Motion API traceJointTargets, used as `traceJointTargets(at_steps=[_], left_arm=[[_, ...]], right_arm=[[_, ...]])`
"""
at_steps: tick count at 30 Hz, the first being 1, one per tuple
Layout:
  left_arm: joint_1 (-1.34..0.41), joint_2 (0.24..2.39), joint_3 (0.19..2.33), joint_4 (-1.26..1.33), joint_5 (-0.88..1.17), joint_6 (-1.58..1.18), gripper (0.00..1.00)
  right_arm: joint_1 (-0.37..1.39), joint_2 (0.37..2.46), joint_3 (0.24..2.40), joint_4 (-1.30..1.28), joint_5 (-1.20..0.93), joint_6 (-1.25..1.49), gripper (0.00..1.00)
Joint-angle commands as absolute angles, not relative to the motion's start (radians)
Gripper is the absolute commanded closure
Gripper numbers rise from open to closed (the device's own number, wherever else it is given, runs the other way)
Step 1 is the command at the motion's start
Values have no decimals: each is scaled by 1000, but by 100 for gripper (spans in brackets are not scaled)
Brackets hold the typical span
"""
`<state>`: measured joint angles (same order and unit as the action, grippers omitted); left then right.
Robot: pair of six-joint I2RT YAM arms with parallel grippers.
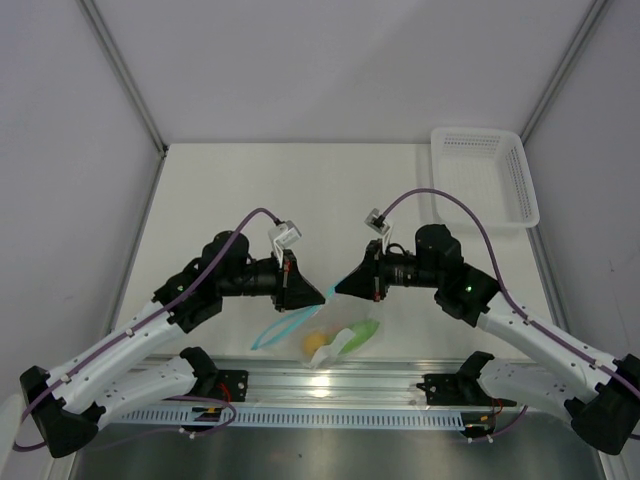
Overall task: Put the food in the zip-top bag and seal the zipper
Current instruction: Zip the zipper food storage bag at the center of the board.
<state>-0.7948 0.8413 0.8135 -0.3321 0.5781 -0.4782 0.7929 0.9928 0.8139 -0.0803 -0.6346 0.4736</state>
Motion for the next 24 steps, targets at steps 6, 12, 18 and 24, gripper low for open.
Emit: traceJointTargets(at_steps=[6, 12, 18, 24], left_arm=[[-793, 813, 805, -354, 618, -466, 99], [-790, 795, 802, -377, 604, -462, 99], [-784, 739, 792, -425, 554, -456, 100], [-781, 686, 756, -465, 529, -463, 100]], right_arm=[[723, 933, 831, -74, -505, 453, 100], [719, 923, 833, -98, -477, 440, 100], [709, 916, 836, -121, -437, 436, 100], [690, 911, 833, -127, -417, 436, 100]])
